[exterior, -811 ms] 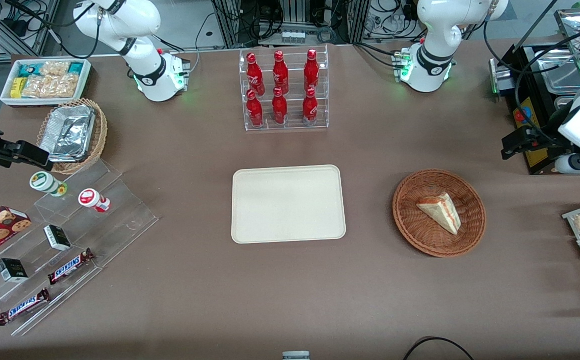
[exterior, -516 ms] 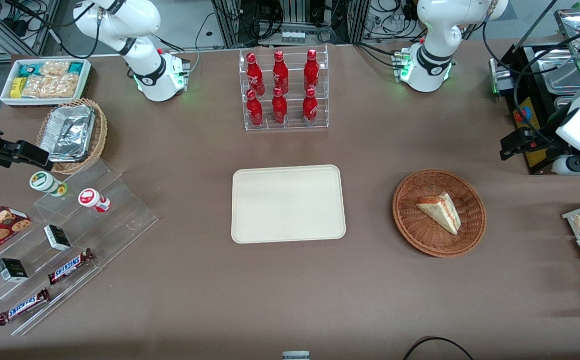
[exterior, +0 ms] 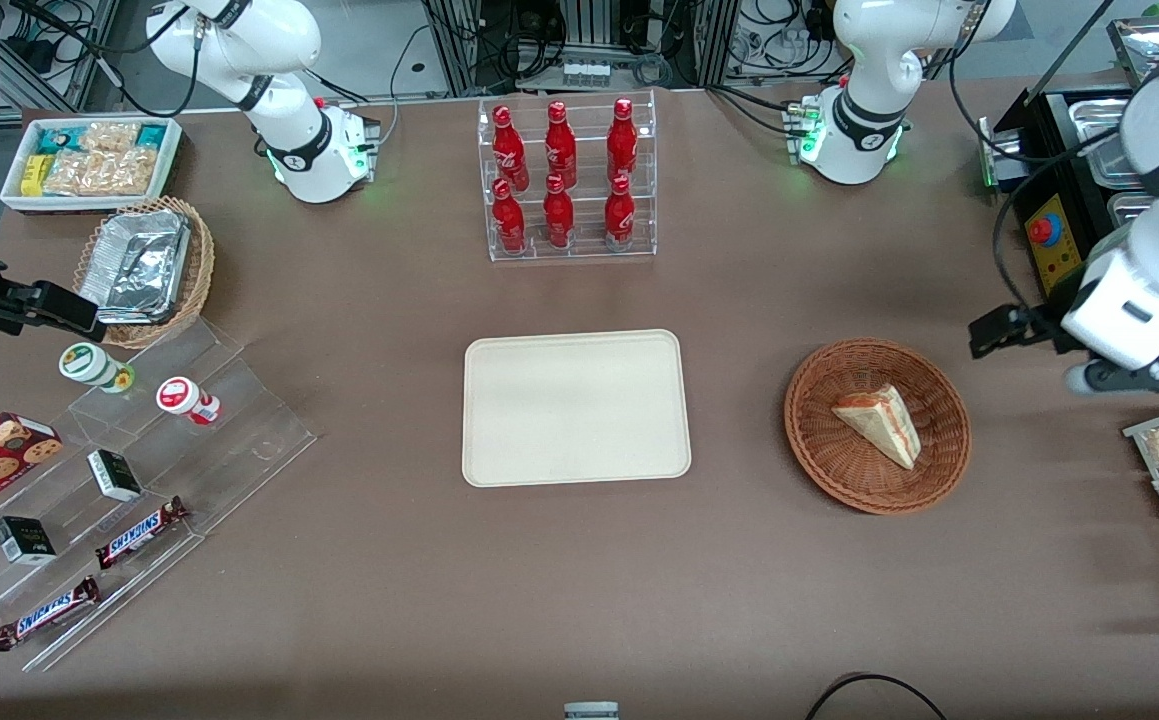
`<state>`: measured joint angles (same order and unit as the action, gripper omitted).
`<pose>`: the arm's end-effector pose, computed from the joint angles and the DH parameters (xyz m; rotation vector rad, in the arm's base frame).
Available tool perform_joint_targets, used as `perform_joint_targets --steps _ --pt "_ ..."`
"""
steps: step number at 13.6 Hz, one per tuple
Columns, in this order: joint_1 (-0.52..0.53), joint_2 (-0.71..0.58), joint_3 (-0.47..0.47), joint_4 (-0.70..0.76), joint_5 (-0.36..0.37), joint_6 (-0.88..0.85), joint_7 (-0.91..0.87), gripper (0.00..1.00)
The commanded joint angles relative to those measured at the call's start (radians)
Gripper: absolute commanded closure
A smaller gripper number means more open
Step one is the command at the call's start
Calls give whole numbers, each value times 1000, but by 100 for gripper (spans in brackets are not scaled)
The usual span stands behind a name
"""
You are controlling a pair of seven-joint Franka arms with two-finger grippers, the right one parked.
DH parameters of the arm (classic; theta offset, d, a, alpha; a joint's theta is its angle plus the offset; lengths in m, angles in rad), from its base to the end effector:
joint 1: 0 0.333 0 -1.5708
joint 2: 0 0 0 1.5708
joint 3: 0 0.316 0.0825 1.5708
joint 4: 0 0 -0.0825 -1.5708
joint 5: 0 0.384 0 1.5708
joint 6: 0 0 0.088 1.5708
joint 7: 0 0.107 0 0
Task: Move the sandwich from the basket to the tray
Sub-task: 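Lower the left gripper over the basket and grasp the wrapped sandwich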
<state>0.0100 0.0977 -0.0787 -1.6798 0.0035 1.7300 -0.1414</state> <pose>0.5872 -0.0383 0.5305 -3.1379 -0.1134 0.0744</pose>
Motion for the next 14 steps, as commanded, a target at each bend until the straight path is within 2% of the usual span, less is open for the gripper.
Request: perform_joint_targets --steps 1,3,5,10,14 --pt "-5 -13 2 -122 18 142 -76 0" --pt "-7 -13 0 -225 18 277 -189 0" --pt "-7 -18 2 -317 18 377 -224 0" --pt "-33 -6 -1 -490 18 621 -432 0" --pt "-41 42 -1 -508 18 670 -471 0"
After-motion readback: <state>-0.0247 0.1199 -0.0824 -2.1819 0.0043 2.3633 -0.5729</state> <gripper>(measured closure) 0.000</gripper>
